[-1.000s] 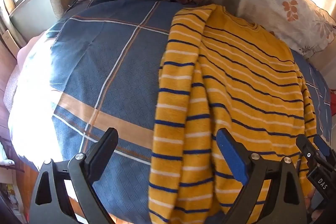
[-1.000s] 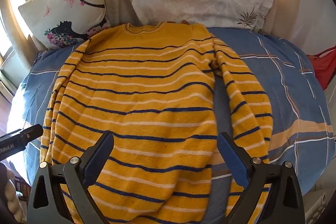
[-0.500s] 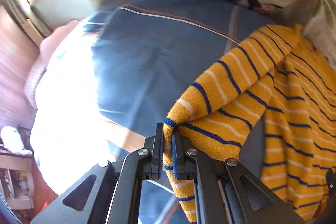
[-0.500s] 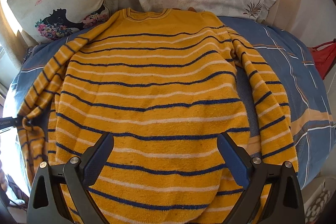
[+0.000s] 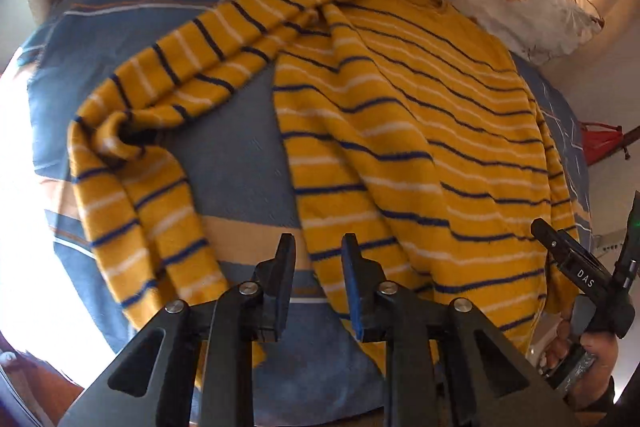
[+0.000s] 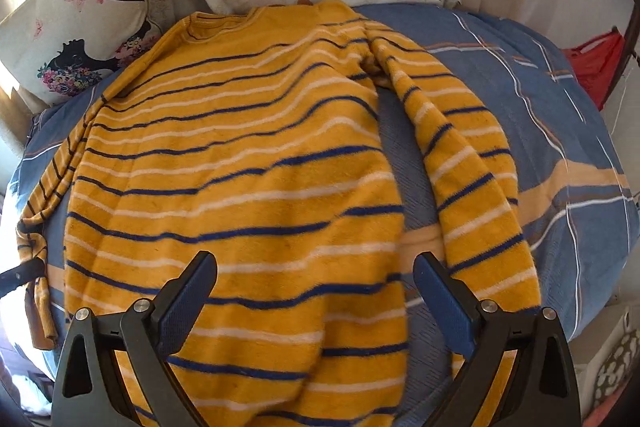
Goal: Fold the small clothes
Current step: 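Grasp a sweater sleeve with the left tool and spread it flat beside the body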
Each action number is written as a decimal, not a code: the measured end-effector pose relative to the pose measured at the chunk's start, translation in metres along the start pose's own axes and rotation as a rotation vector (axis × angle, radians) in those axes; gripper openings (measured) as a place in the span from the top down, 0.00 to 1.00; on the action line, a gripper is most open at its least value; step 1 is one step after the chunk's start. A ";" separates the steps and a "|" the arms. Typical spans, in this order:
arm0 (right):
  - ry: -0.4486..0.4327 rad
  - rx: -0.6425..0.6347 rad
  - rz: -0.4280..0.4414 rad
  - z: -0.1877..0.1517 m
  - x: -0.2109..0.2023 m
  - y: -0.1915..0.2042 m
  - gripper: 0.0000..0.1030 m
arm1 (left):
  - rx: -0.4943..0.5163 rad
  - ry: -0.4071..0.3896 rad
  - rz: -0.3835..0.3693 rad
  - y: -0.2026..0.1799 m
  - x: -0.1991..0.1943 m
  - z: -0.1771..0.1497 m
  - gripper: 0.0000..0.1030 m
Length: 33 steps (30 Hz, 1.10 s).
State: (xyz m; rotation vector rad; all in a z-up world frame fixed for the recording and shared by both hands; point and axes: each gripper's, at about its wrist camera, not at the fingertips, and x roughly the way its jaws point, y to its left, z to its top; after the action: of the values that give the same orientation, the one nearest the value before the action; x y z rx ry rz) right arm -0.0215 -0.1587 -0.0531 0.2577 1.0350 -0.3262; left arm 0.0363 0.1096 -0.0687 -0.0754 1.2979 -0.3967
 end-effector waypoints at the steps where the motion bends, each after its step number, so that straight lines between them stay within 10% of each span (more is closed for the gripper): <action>1: 0.014 0.020 0.002 -0.005 0.001 -0.010 0.03 | -0.005 0.035 -0.025 -0.003 0.010 -0.004 0.78; 5: 0.065 0.081 0.146 -0.016 0.007 -0.037 0.03 | -0.012 0.019 -0.101 -0.015 0.022 -0.007 0.41; 7: 0.071 0.081 0.220 -0.019 0.008 -0.041 0.05 | -0.011 0.001 -0.092 -0.023 0.026 -0.008 0.39; 10: 0.082 0.064 0.258 -0.022 0.009 -0.044 0.19 | -0.013 0.037 -0.085 -0.036 0.033 -0.010 0.91; 12: 0.105 0.051 0.305 -0.022 0.009 -0.047 0.64 | -0.035 0.026 -0.053 -0.038 0.028 -0.013 0.93; 15: 0.164 0.098 0.440 -0.020 0.009 -0.061 0.82 | -0.078 -0.014 0.015 -0.032 0.004 -0.018 0.93; 20: 0.137 -0.005 0.417 -0.027 -0.005 -0.064 0.83 | -0.137 -0.078 0.275 -0.010 -0.030 -0.032 0.93; 27: 0.059 -0.075 0.385 -0.020 -0.024 -0.071 0.60 | -0.168 -0.122 0.319 -0.007 -0.048 -0.051 0.89; 33: 0.025 -0.165 0.353 -0.011 -0.028 -0.055 0.48 | -0.107 -0.197 0.297 -0.048 -0.067 -0.051 0.56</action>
State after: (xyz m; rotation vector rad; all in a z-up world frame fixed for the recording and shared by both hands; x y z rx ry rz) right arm -0.0646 -0.2013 -0.0374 0.2901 1.0142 0.0808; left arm -0.0383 0.0949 -0.0082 -0.0104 1.1141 -0.0637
